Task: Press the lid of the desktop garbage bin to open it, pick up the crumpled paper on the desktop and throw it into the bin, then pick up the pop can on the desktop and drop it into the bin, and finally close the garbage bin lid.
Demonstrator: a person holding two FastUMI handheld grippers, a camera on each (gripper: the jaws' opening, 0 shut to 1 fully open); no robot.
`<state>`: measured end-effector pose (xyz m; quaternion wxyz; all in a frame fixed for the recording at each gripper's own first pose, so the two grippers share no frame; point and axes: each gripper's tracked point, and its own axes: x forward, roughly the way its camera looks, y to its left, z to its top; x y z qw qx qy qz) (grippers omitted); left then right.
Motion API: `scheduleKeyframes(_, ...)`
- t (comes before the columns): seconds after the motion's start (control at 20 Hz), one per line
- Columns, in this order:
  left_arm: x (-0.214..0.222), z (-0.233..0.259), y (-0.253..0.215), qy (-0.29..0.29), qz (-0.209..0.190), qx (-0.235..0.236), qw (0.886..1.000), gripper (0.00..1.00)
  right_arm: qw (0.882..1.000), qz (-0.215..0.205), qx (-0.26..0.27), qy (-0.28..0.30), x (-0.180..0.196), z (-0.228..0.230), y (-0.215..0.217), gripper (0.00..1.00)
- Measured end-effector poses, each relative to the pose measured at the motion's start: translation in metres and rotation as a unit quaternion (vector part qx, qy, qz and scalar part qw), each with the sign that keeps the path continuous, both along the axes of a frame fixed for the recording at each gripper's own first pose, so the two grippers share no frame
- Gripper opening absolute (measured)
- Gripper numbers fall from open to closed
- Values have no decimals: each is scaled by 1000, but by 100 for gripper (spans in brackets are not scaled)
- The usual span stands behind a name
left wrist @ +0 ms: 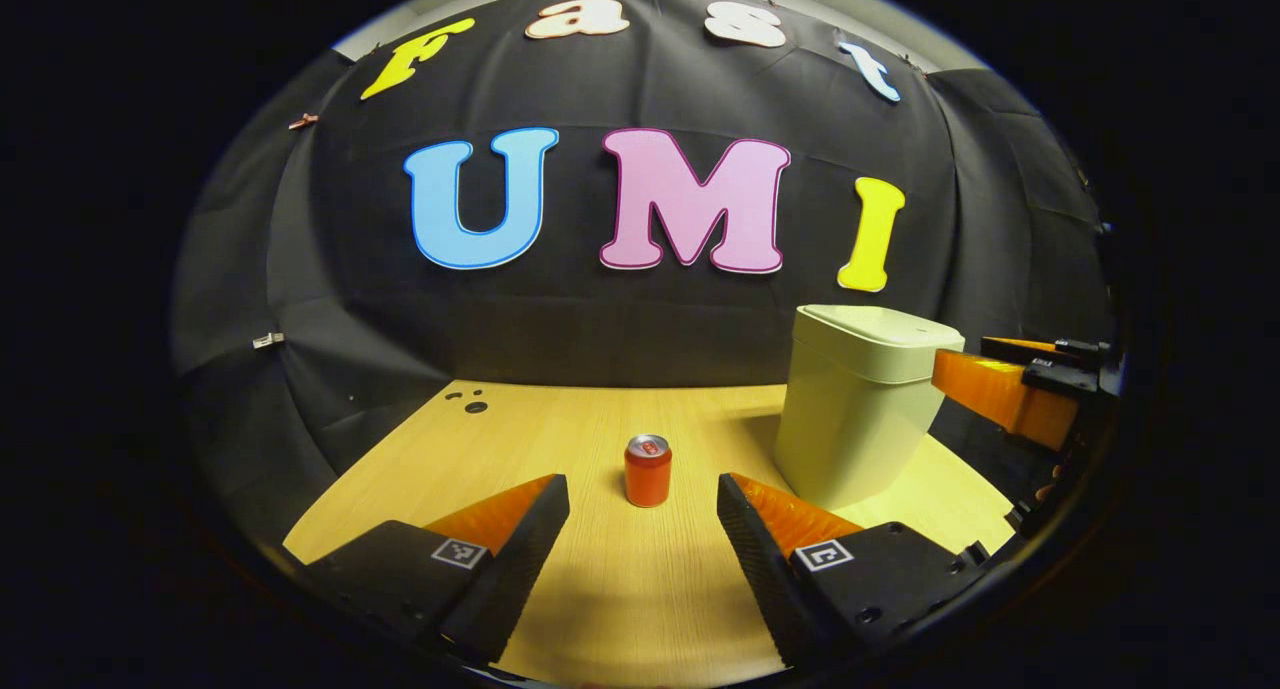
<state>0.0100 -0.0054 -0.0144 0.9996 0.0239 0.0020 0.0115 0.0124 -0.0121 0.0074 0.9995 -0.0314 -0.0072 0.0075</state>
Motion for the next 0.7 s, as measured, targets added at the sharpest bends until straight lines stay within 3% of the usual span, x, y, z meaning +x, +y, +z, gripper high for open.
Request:
scheduleKeyframes(0.5,6,2,-3,-8,-6,27,1000,96,1000,-12,-10,6,7,7,-4,58)
scheduleKeyframes(0.6,6,-1,-3,-5,-9,27,1000,96,1000,-16,-10,5,11,11,-7,31)
scheduleKeyframes(0.7,8,-3,0,-2,-8,26,1000,96,1000,-13,-13,8,14,14,-7,27)
